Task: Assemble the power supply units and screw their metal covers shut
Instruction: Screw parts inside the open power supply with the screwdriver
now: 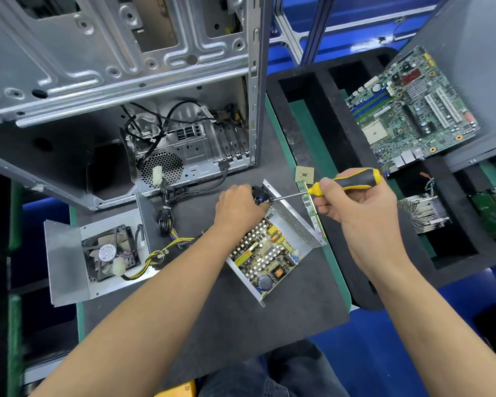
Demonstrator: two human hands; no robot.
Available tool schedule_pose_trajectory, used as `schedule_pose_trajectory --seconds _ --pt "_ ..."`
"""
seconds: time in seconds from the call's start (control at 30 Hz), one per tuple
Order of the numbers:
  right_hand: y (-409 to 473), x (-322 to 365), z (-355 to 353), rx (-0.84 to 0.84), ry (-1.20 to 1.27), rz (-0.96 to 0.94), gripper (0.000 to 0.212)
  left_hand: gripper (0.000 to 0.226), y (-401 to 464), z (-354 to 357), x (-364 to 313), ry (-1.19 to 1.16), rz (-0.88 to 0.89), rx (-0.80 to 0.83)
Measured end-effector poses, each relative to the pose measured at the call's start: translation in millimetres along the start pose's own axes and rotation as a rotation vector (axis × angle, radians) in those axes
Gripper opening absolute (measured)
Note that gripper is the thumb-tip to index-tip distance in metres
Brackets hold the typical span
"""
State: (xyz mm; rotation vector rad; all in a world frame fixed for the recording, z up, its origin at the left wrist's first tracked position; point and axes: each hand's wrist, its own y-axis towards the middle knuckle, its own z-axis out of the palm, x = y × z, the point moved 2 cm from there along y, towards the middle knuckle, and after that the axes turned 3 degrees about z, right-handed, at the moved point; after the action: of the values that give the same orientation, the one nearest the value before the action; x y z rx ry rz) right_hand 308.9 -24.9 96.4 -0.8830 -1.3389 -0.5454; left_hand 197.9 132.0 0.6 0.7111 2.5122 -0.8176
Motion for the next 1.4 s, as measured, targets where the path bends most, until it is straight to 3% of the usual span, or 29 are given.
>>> schedule_pose_trajectory --seconds 0.17,0.53,0.83,1.03,1.4 --pt "-0.4 1.5 1.5 -0.002 0.000 0.001 0.016 0.029 1.7 -0.9 2.3 -0.181 -0.087 0.036" --pt "-0.4 1.3 1.5 0.000 -0.008 -0.003 0.017 0.024 2.4 -2.5 2.9 -0.215 -0.120 0.064" --pt "0.5 2.1 1.4 -0.001 -0.027 -0.016 0.021 0.044 -0.2 -3.4 4.2 -0.342 -0.113 0.158" --pt "1.6 1.6 0.9 -0.002 -0.020 -0.018 0.020 0.044 0.2 -1.8 3.5 -0.328 -0.112 0.175" --pt "0.7 2.4 3.4 0.016 -0.087 -0.063 0.018 0.038 3.1 0.9 0.5 -0.146 -0.077 0.056"
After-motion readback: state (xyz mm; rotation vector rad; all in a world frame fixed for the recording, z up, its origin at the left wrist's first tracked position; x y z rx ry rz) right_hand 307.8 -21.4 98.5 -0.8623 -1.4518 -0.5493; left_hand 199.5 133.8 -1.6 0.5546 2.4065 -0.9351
